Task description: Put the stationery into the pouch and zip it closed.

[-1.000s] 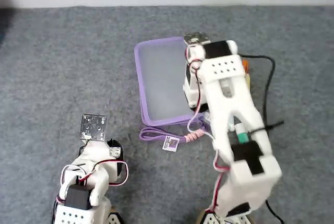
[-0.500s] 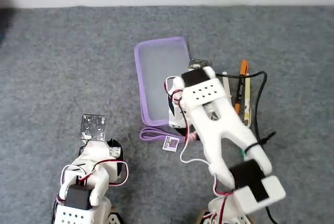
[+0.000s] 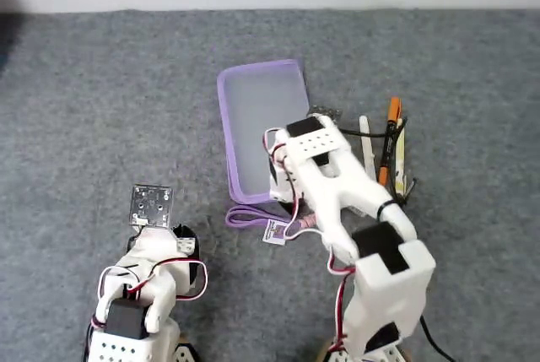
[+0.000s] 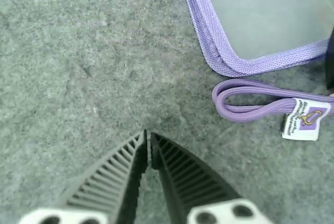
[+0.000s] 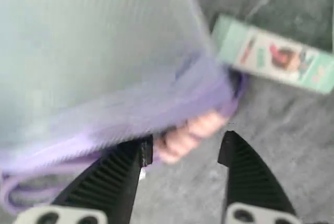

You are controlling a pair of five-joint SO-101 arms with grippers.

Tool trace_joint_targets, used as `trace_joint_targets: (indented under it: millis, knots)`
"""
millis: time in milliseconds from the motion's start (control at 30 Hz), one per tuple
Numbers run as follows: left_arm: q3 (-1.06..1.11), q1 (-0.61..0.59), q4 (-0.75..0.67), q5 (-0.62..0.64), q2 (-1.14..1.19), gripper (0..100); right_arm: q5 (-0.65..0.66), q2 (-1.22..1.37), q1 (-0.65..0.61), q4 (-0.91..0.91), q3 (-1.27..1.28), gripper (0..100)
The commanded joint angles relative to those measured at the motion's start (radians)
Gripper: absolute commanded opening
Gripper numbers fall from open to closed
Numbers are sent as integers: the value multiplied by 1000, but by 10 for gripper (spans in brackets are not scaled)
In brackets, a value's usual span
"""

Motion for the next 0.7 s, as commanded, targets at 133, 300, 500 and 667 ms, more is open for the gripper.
trace_joint_targets:
  millis: [133,300,500,667]
  knots:
    - [-8,2,2,-5,-9,13,-2,59,58,-25,0,198]
    - [-8,2,2,-5,-9,13,-6,88,58,-21,0,197]
    - [-8,2,2,-5,-9,13,-5,61,58,36,-3,196]
    - [-8,2,2,-5,-9,13,-6,50,53,54,-3,189]
